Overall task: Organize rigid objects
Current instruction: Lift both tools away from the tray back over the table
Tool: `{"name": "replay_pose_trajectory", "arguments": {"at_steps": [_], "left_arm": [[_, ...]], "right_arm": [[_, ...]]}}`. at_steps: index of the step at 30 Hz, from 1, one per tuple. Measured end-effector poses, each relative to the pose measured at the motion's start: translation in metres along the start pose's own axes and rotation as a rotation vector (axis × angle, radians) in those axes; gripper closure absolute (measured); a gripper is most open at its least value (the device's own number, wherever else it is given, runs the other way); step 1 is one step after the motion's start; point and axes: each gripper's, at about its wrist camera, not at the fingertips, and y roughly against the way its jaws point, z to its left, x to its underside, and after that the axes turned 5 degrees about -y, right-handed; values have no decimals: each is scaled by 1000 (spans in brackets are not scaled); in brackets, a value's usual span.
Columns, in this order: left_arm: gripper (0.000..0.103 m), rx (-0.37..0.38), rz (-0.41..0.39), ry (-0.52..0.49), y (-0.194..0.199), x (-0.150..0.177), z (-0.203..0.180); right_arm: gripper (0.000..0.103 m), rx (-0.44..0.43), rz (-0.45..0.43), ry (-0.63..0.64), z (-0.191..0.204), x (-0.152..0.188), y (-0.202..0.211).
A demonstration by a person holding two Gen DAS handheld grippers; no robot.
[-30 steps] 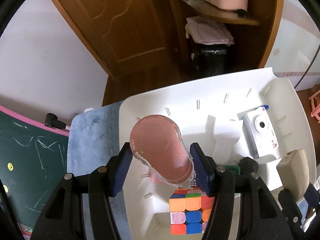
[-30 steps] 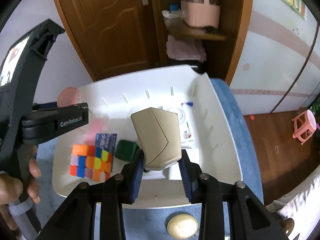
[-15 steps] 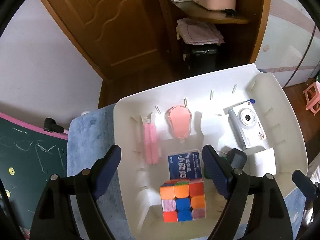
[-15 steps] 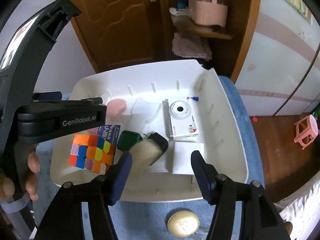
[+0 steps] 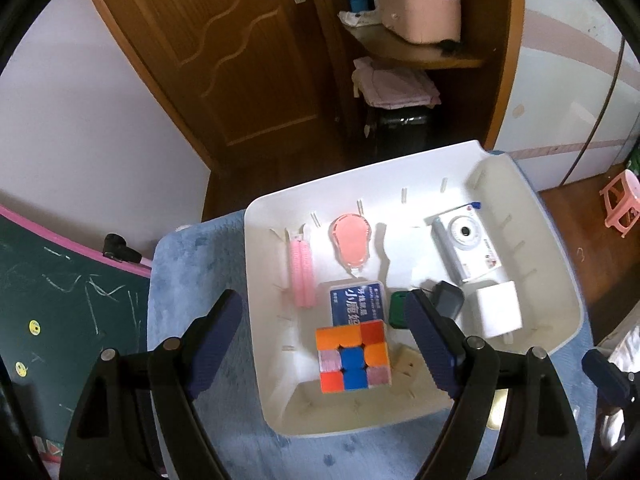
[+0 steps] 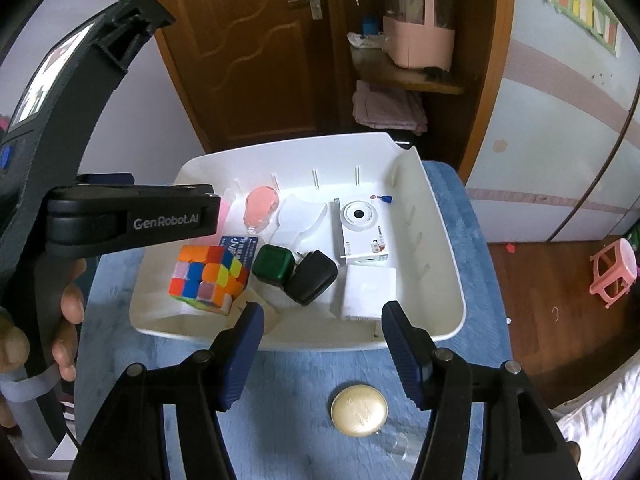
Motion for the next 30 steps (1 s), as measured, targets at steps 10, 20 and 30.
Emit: {"name": "replay_pose_trajectory", "arguments": {"at_steps": [10,20,30], "left_arm": [[17,36,-77,12,53,14,-13],[17,108,-128,-21,89,32,-35],[17,200,-153,-52,110,48,-60]], "right_arm": [[41,-18,-74,32,-3,18,50],[41,-24,-133,29,-23,42,90],[41,9,-155,-10,-58,72,111]]}}
